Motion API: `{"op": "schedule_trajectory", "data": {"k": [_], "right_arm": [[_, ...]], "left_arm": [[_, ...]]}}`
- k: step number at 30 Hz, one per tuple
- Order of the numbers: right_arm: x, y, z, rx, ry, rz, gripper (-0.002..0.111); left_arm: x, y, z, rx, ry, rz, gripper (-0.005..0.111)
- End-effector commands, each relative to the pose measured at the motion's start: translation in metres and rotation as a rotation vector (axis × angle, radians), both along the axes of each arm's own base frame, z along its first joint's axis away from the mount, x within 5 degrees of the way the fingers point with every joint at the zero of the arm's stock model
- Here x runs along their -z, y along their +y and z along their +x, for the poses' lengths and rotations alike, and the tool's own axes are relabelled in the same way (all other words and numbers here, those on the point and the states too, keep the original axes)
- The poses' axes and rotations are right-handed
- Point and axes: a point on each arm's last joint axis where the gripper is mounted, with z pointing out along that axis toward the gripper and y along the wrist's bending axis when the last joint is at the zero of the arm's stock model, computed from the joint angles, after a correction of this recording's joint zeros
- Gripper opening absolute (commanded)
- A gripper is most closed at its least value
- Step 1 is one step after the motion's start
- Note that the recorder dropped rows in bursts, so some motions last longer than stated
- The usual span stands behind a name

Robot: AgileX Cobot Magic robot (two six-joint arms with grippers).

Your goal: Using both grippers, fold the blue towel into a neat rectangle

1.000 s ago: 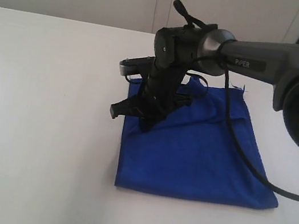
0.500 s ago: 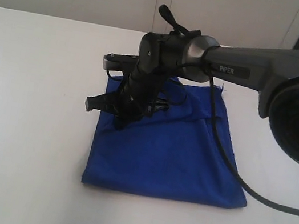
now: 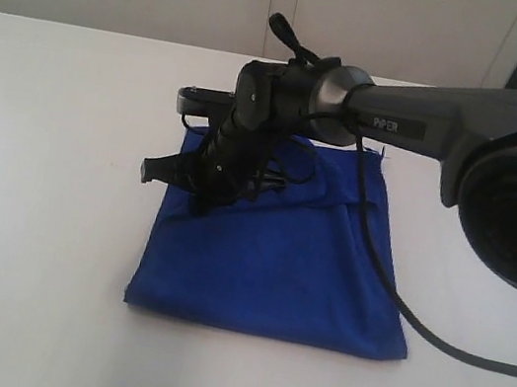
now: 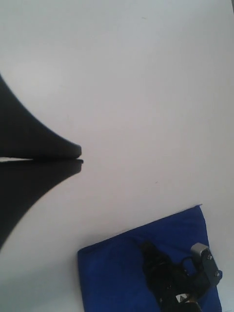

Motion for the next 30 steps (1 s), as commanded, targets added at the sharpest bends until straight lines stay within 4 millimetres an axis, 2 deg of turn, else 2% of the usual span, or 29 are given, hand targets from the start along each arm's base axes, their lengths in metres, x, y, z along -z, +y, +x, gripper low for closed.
{"op": "schedule_trajectory", "data": {"k": [1,5,9,15,20,22,25,30], "right_arm": [[-0.024,-0.003,-0.001,0.001,-0.044,0.024,0.0],[-0.062,-0.015,0.001,0.002,-0.099,0.055,0.0],[-0.08,-0.042,0.011,0.003,-0.114,0.037,0.0],[-0.074,-0.094,0.036,0.107,-0.062,-0.001,0.0],[-0.061,-0.126,0.045,0.178,-0.031,-0.024,0.0],[-0.053,-0.133,0.046,0.183,-0.029,-0.035,0.0],[-0.041,-0.133,0.048,0.186,-0.041,-0.037,0.002],[-0.037,-0.132,0.054,0.204,-0.094,-0.017,0.015]], "left_arm": [[-0.002,-0.001,-0.004,-0.003,-0.003,-0.006,0.0],[-0.002,-0.001,-0.004,-0.003,-0.003,-0.006,0.0],[-0.002,-0.001,-0.004,-0.003,-0.003,-0.006,0.0],[-0.002,-0.001,-0.004,-0.003,-0.003,-0.006,0.0],[-0.002,-0.001,-0.004,-0.003,-0.003,-0.006,0.0],[-0.002,-0.001,-0.004,-0.003,-0.003,-0.006,0.0],[-0.002,-0.001,-0.004,-0.003,-0.003,-0.006,0.0],[-0.002,-0.001,-0.004,-0.003,-0.003,-0.006,0.0]]}}
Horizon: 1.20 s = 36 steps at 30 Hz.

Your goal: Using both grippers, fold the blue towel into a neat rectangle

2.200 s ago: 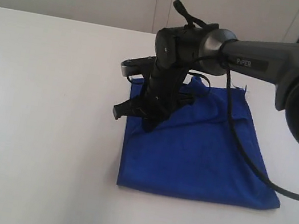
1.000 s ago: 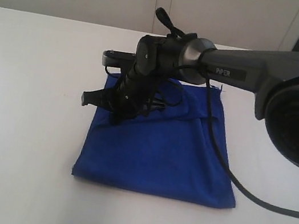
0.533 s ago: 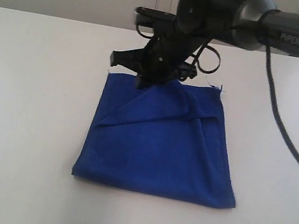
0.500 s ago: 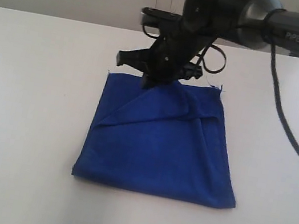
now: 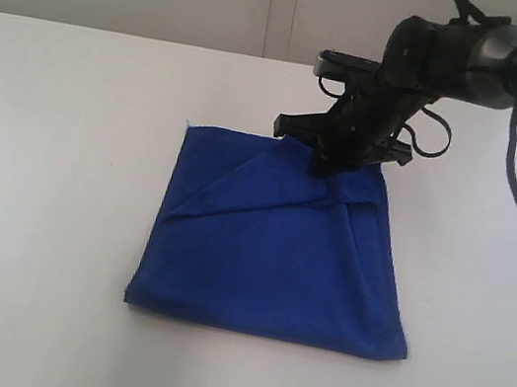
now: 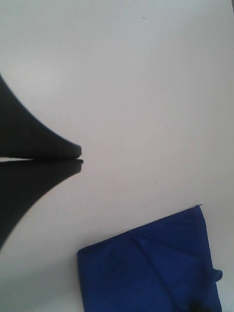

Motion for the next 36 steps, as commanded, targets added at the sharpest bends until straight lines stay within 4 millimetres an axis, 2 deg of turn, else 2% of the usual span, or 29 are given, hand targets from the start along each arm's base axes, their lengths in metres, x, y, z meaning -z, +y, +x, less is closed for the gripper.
{"op": "schedule_trajectory", "data": {"k": [1,5,13,15,18,21,26,28,31,34,36], "right_arm": [[0.0,-0.001,0.005,0.002,-0.06,0.004,0.017],[0.001,-0.002,0.007,-0.016,-0.083,-0.019,0.023],[0.027,-0.005,0.01,-0.049,-0.054,-0.09,0.023],[0.029,-0.005,0.01,-0.049,-0.051,-0.091,0.023],[0.027,-0.005,0.01,-0.046,-0.049,-0.086,0.019],[0.015,-0.005,0.009,-0.044,-0.073,-0.077,0.001],[-0.005,-0.002,0.007,-0.015,-0.098,-0.013,0.0],[-0.014,0.007,0.003,-0.022,-0.093,0.066,0.0],[-0.015,0.026,-0.005,-0.075,-0.086,0.116,0.0],[-0.006,0.043,-0.009,-0.099,-0.105,0.118,0.0],[0.008,0.055,-0.011,-0.115,-0.1,0.111,0.0]], "left_arm": [[-0.002,-0.001,-0.004,-0.003,-0.003,-0.006,0.0],[-0.002,-0.001,-0.004,-0.003,-0.003,-0.006,0.0],[-0.002,-0.001,-0.004,-0.003,-0.003,-0.006,0.0],[-0.002,-0.001,-0.004,-0.003,-0.003,-0.006,0.0],[-0.002,-0.001,-0.004,-0.003,-0.003,-0.006,0.0],[-0.002,-0.001,-0.004,-0.003,-0.003,-0.006,0.0],[-0.002,-0.001,-0.004,-0.003,-0.003,-0.006,0.0],[-0.002,-0.001,-0.004,-0.003,-0.003,-0.006,0.0],[-0.002,-0.001,-0.004,-0.003,-0.003,-0.006,0.0],[-0.002,-0.001,-0.004,-0.003,-0.003,-0.006,0.0],[-0.002,-0.001,-0.004,-0.003,-0.003,-0.006,0.0]]}}
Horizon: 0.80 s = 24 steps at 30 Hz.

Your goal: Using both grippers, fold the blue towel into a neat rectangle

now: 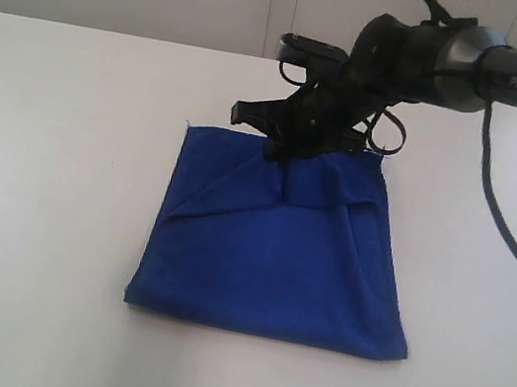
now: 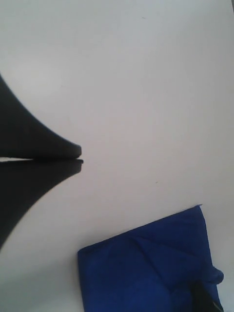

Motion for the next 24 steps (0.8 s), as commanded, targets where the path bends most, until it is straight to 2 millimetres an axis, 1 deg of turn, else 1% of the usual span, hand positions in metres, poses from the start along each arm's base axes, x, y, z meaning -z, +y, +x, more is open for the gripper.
{"op": "schedule_trajectory", "data": {"k": [1,2,3,4,5,6,7,8,10,12,14,16,19,24], "right_arm": [[0.026,0.019,-0.003,-0.036,0.003,-0.015,0.001],[0.028,0.019,-0.003,-0.035,0.008,-0.018,0.003],[0.031,0.019,-0.003,-0.03,0.016,-0.018,0.011],[0.031,0.019,-0.003,-0.03,0.016,-0.018,0.016],[0.026,0.019,-0.003,-0.033,0.002,-0.018,0.025],[0.021,0.018,-0.003,-0.034,-0.008,-0.014,0.028],[0.011,0.018,-0.005,-0.038,-0.021,-0.009,0.031],[0.0,0.016,-0.006,-0.053,-0.049,-0.022,0.031],[-0.007,0.012,-0.007,-0.083,-0.08,-0.068,0.031],[-0.011,0.008,-0.007,-0.112,-0.103,-0.119,0.031],[-0.011,0.003,-0.008,-0.151,-0.109,-0.19,0.031],[-0.01,-0.001,-0.009,-0.174,-0.102,-0.252,0.031],[-0.003,-0.008,-0.009,-0.164,-0.078,-0.331,0.031],[0.013,-0.009,-0.007,-0.142,-0.039,-0.357,0.031]], "left_arm": [[-0.002,-0.001,-0.004,-0.003,-0.003,-0.006,0.0],[-0.002,-0.001,-0.004,-0.003,-0.003,-0.006,0.0],[-0.002,-0.001,-0.004,-0.003,-0.003,-0.006,0.0],[-0.002,-0.001,-0.004,-0.003,-0.003,-0.006,0.0],[-0.002,-0.001,-0.004,-0.003,-0.003,-0.006,0.0],[-0.002,-0.001,-0.004,-0.003,-0.003,-0.006,0.0],[-0.002,-0.001,-0.004,-0.003,-0.003,-0.006,0.0],[-0.002,-0.001,-0.004,-0.003,-0.003,-0.006,0.0],[-0.002,-0.001,-0.004,-0.003,-0.003,-0.006,0.0],[-0.002,-0.001,-0.004,-0.003,-0.003,-0.006,0.0],[-0.002,-0.001,-0.004,-0.003,-0.003,-0.006,0.0],[-0.002,-0.001,-0.004,-0.003,-0.003,-0.006,0.0],[-0.002,-0.001,-0.004,-0.003,-0.003,-0.006,0.0],[-0.002,-0.001,-0.004,-0.003,-0.003,-0.006,0.0]]}}
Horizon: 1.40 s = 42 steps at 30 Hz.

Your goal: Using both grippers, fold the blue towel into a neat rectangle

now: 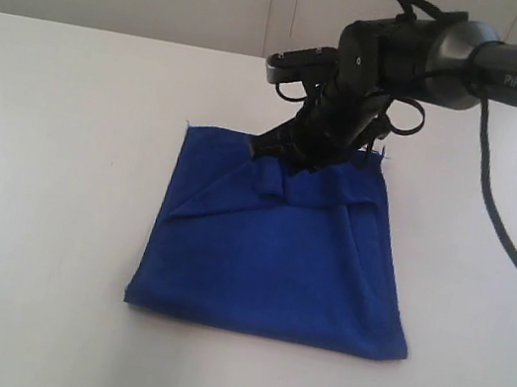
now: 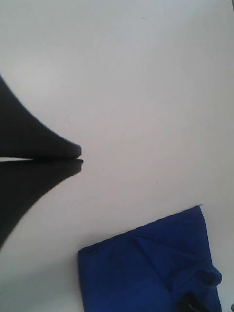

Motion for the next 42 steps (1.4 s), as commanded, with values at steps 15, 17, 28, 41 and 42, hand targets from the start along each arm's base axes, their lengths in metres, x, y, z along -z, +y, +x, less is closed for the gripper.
{"op": "schedule_trajectory", "data": {"k": [15,17,28,41,42], "right_arm": [[0.036,0.003,0.005,0.043,0.051,0.014,0.03],[0.036,0.003,0.005,0.043,0.051,0.014,0.025],[0.047,0.003,0.005,0.045,0.083,0.001,0.022],[0.046,0.003,0.005,0.045,0.078,0.004,0.0],[0.045,0.003,0.005,0.045,0.076,0.005,0.0]], "left_arm": [[-0.002,-0.001,-0.004,-0.003,-0.003,-0.006,0.0],[-0.002,-0.001,-0.004,-0.003,-0.003,-0.006,0.0],[-0.002,-0.001,-0.004,-0.003,-0.003,-0.006,0.0],[-0.002,-0.001,-0.004,-0.003,-0.003,-0.006,0.0],[-0.002,-0.001,-0.004,-0.003,-0.003,-0.006,0.0]]}}
